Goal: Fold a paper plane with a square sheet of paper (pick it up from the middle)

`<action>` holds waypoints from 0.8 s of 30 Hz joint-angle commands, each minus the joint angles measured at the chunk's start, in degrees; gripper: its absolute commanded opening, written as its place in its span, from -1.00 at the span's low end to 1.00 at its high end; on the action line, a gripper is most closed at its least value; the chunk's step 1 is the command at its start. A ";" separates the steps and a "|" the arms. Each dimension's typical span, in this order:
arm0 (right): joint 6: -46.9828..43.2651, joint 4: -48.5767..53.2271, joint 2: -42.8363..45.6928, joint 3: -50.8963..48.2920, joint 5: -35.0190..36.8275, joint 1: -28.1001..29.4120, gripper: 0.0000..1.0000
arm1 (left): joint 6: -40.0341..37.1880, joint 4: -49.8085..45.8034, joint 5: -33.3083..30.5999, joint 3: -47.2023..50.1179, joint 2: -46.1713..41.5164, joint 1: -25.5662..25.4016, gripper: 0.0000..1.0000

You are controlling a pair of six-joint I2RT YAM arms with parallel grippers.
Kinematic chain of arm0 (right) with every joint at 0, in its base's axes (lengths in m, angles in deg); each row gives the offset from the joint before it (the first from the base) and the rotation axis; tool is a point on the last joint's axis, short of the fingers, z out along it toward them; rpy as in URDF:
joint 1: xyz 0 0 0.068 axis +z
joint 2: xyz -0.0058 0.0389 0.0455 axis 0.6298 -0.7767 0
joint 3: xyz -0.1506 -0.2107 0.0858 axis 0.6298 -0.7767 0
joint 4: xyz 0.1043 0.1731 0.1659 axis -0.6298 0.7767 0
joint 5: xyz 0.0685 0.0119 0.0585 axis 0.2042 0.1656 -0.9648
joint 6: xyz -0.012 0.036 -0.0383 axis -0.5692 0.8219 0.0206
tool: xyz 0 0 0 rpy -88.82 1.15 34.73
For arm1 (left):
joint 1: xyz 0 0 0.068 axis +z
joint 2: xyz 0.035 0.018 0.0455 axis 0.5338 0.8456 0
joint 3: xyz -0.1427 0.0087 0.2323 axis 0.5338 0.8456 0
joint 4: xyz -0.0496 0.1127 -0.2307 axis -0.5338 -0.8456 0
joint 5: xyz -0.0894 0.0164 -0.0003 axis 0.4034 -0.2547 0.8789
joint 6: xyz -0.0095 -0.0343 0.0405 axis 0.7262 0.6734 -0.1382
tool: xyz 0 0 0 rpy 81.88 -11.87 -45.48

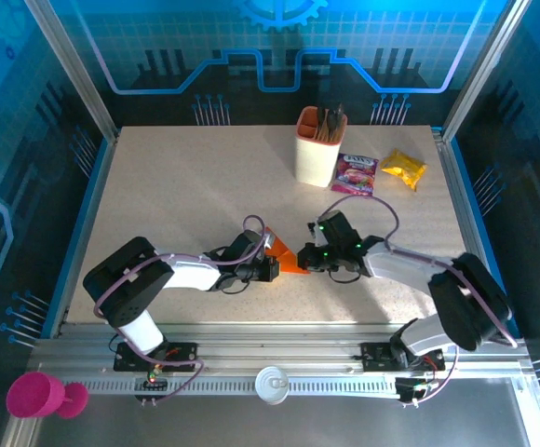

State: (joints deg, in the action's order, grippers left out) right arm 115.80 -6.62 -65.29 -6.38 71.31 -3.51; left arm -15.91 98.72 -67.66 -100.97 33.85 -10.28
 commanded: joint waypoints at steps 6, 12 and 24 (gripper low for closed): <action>1.86 -6.24 -11.31 1.96 0.58 1.76 -1.00 | -2.62 -11.19 0.96 3.15 1.23 1.07 -1.00; 2.65 -8.01 -11.14 -3.62 1.47 -1.56 -1.00 | -3.41 -11.26 1.82 3.36 0.71 1.81 -1.00; 4.99 -9.54 -11.59 -9.51 0.46 -3.89 -1.00 | -4.98 -14.76 1.54 2.98 -1.93 5.59 -1.00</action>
State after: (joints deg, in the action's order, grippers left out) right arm 119.67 -23.91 -74.64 -12.74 67.09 -5.74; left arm -19.23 95.16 -63.51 -100.58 32.19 -7.11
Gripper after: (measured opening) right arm 0.049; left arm 0.055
